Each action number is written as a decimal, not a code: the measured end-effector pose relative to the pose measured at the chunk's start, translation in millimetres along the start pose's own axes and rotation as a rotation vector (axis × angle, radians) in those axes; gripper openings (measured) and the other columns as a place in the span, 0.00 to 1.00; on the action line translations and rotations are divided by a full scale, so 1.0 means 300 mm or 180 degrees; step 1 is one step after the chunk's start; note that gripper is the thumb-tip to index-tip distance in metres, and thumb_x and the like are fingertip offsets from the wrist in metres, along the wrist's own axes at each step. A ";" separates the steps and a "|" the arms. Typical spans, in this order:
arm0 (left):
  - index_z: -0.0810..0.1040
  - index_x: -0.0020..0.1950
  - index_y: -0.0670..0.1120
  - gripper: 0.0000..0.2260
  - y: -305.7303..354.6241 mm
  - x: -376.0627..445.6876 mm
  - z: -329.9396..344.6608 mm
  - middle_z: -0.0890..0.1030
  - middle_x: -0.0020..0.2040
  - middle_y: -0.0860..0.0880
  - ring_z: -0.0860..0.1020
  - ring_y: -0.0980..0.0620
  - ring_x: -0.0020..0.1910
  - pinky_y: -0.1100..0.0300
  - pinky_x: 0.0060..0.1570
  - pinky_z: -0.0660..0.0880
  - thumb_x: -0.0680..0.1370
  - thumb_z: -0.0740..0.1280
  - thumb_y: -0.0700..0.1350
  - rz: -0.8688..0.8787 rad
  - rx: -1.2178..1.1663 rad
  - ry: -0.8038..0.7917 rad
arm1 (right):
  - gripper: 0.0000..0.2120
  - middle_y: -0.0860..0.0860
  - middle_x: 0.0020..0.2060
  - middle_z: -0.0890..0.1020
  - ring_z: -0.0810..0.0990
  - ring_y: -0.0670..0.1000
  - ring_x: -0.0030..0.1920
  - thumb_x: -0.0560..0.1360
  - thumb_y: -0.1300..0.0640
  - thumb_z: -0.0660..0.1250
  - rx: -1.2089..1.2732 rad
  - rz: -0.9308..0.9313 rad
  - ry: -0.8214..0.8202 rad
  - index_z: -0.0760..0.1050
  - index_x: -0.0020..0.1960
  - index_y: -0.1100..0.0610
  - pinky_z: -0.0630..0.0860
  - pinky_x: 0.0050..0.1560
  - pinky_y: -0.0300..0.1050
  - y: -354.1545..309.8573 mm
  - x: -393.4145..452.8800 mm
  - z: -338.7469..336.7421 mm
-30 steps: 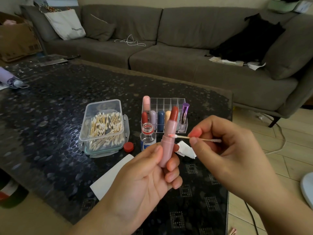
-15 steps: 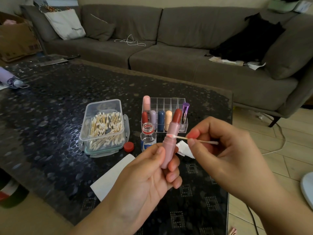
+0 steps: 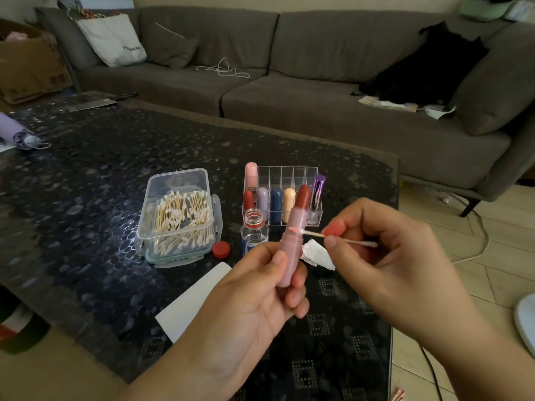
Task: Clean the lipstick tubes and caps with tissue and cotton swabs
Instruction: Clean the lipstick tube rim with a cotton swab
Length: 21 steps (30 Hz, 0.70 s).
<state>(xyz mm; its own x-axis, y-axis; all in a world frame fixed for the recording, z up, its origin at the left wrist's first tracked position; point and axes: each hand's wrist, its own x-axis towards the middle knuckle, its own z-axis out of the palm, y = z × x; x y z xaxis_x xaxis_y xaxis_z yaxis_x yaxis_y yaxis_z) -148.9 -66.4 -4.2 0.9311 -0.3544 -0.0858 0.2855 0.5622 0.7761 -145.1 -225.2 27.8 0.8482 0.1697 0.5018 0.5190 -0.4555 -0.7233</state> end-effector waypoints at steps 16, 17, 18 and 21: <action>0.75 0.48 0.38 0.11 0.000 -0.014 0.019 0.80 0.36 0.43 0.76 0.51 0.31 0.61 0.31 0.74 0.69 0.64 0.43 0.0266 0.0464 0.0178 | 0.03 0.49 0.25 0.74 0.69 0.48 0.24 0.69 0.57 0.67 -0.0031 0.0027 -0.0128 0.74 0.39 0.50 0.66 0.26 0.30 -0.004 -0.001 0.004; 0.74 0.49 0.38 0.11 0.002 -0.016 0.021 0.80 0.36 0.43 0.77 0.50 0.31 0.61 0.31 0.75 0.69 0.64 0.42 0.0254 0.0442 0.0167 | 0.04 0.49 0.25 0.74 0.69 0.46 0.24 0.69 0.58 0.67 -0.0023 0.0033 -0.0125 0.74 0.38 0.51 0.65 0.26 0.30 -0.003 0.000 0.003; 0.73 0.50 0.38 0.12 0.004 -0.016 0.023 0.79 0.35 0.44 0.76 0.50 0.31 0.60 0.31 0.75 0.69 0.64 0.41 0.0229 0.0393 0.0169 | 0.03 0.49 0.25 0.74 0.68 0.45 0.24 0.69 0.58 0.67 -0.0015 0.0044 -0.0126 0.75 0.38 0.51 0.65 0.27 0.29 -0.003 0.001 0.002; 0.72 0.48 0.39 0.10 0.014 -0.014 0.023 0.74 0.32 0.46 0.71 0.52 0.27 0.60 0.27 0.72 0.68 0.65 0.40 0.0132 0.0110 0.0241 | 0.03 0.51 0.25 0.73 0.68 0.45 0.24 0.69 0.57 0.67 0.0025 0.0088 -0.0164 0.75 0.39 0.51 0.65 0.27 0.30 -0.005 0.000 0.003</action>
<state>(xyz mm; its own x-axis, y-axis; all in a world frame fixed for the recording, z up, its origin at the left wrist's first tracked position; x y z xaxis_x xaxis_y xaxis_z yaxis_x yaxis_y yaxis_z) -153.3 -67.8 3.7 0.9568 -0.2731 -0.0993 0.2397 0.5486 0.8010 -145.9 -223.8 28.4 0.8665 0.2021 0.4565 0.4959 -0.4538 -0.7404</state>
